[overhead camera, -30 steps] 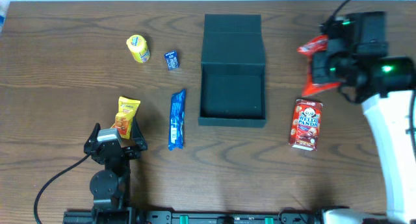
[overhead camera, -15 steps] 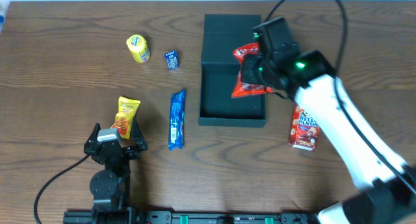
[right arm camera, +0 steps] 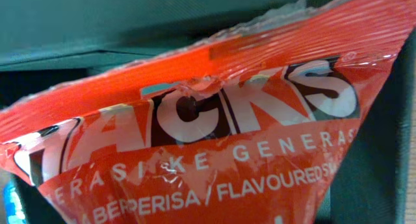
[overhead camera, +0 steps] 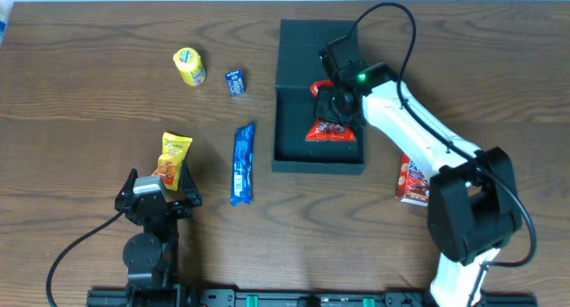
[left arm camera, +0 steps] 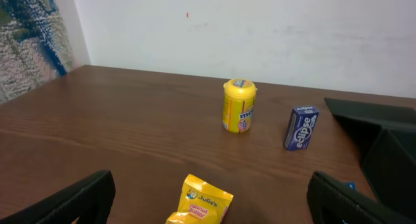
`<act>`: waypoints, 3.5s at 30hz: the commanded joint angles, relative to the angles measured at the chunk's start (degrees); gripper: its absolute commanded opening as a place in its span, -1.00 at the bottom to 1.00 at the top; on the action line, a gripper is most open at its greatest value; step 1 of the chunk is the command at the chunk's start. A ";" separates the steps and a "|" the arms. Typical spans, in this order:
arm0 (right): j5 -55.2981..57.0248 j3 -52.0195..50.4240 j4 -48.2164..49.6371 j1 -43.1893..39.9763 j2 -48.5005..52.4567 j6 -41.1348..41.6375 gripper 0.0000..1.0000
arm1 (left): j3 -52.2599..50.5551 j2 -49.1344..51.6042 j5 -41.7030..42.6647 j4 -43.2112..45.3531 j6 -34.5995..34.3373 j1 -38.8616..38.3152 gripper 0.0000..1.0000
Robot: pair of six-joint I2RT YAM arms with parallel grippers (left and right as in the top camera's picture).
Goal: Pack container
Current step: 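Carry the Hacks bag into the black box and release it, then move the right gripper to the Hello Panda box and grasp it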
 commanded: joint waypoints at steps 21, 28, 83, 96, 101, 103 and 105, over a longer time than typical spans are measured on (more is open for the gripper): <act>3.91 0.00 -5.35 -0.11 0.81 -0.94 -0.48 | -0.94 -0.09 -1.38 -2.64 0.00 0.33 0.91; 3.93 0.00 -5.86 -0.11 0.81 -1.40 -0.23 | -0.94 -0.09 -1.38 -2.64 0.00 0.33 0.91; 14.29 -35.56 -14.34 -15.37 -47.12 -2.05 0.99 | -0.94 -0.09 -1.38 -2.64 0.00 0.33 0.91; 7.45 -37.48 2.75 -22.45 -31.17 -17.42 0.98 | -0.94 -0.09 -1.38 -2.64 0.00 0.33 0.91; 7.50 -37.51 5.99 -22.51 -25.22 -19.19 0.99 | -0.94 -0.09 -1.38 -2.64 0.00 0.35 0.91; 7.54 -37.51 6.73 -22.51 -23.41 -19.19 0.99 | -0.94 -0.09 -1.38 -2.64 0.00 0.33 0.91; 7.52 -37.51 7.48 -22.51 -22.03 -19.17 0.99 | -0.94 -0.09 -1.38 -2.64 0.00 0.33 0.91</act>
